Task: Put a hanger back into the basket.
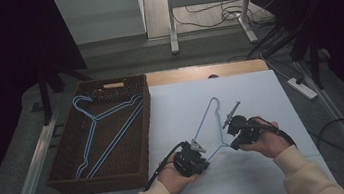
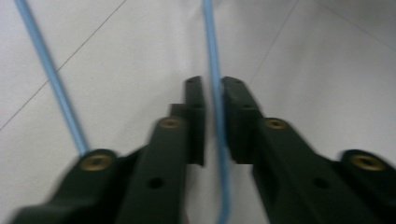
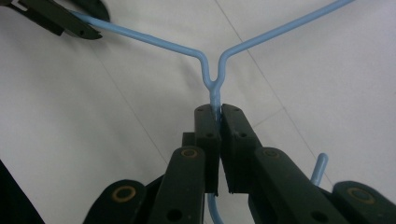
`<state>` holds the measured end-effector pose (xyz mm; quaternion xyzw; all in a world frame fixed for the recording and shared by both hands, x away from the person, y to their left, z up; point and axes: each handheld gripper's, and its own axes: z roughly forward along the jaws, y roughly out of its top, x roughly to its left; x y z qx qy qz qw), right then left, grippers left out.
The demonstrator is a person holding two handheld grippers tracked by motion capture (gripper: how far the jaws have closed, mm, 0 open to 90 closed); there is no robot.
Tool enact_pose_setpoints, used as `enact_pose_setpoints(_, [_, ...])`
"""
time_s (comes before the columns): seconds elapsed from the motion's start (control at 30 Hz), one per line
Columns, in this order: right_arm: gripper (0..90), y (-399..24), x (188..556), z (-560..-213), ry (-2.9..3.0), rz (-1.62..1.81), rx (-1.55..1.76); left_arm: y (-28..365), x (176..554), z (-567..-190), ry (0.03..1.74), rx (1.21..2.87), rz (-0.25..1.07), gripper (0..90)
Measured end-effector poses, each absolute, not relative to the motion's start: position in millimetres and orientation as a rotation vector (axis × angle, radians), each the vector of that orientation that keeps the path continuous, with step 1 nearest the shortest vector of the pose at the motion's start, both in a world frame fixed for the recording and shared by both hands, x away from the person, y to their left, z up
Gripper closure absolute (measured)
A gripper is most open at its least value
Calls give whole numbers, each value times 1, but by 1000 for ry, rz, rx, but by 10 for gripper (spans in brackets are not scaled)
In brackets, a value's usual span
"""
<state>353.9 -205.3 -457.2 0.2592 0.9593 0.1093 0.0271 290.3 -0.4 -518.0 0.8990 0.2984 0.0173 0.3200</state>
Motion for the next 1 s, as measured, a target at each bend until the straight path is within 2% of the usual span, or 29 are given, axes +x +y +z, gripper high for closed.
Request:
enact_pose_setpoints(0.23, [855,-207,352,-454,2933,435,794,6,290,-512,826,2334,98,867])
enact_pose_setpoints(0.3, [788,-209,351,-450,2894,525,775,7,291,-511,835,2323,95,868])
enact_pose_setpoints(0.37, [666,-213,348,-442,2812,668,803,9,291,-509,841,2314,98,869])
enact_pose_setpoints(0.5, [487,-223,336,-426,2637,1000,805,13,293,-507,856,2274,91,869])
enact_pose_setpoints(0.67, [392,-235,312,-415,2469,1332,764,20,296,-503,886,2219,78,869])
enact_pose_setpoints(1.0, [382,-252,281,-425,2391,1528,659,32,299,-494,923,2137,82,869])
